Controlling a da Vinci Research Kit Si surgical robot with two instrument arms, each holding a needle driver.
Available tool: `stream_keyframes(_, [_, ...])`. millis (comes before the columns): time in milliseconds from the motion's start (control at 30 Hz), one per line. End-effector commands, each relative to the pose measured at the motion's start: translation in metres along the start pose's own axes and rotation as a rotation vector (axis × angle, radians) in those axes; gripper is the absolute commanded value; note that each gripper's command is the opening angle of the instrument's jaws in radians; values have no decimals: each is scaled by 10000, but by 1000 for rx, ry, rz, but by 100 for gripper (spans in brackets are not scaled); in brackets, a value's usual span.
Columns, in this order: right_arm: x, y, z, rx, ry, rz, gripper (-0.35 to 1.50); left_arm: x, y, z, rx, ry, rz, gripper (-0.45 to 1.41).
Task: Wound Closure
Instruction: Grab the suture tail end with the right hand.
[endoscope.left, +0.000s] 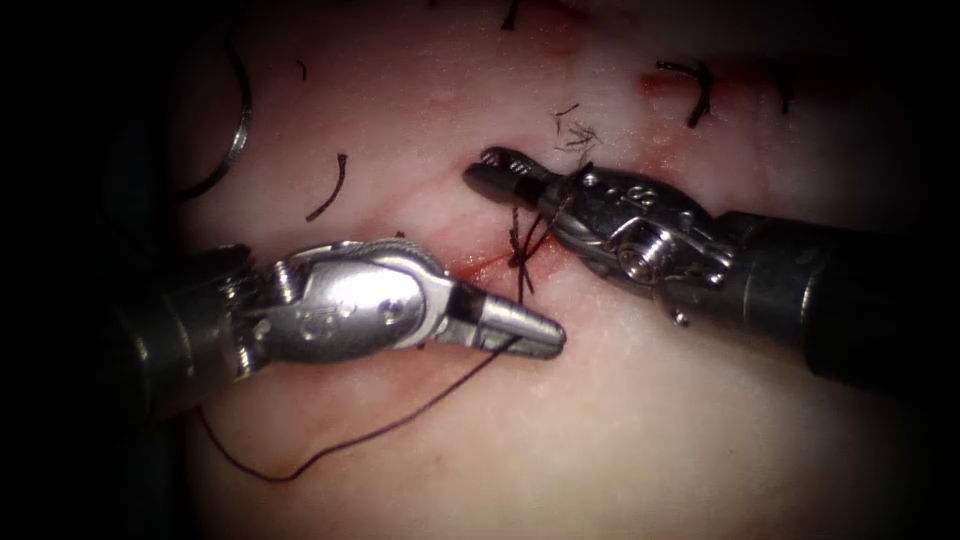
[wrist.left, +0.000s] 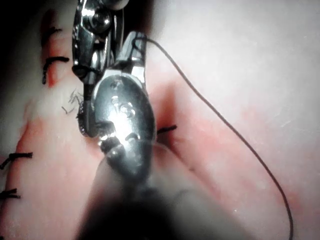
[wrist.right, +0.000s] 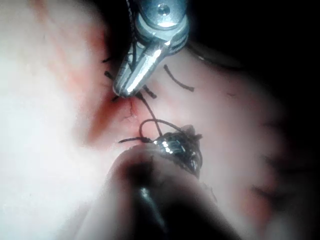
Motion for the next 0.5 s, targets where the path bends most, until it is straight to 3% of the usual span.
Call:
stream_keyframes(33, [4,-1,11,15,1,-5,-35,-3,-5,5,2,1,3,-35])
stream_keyframes(333, [7,7,7,14,-60,-198,-35,-3,-5,5,0,2,3,-35])
stream_keyframes(500, [14,6,3,0,-63,-207,-35,-2,-4,5,0,2,3,-35])
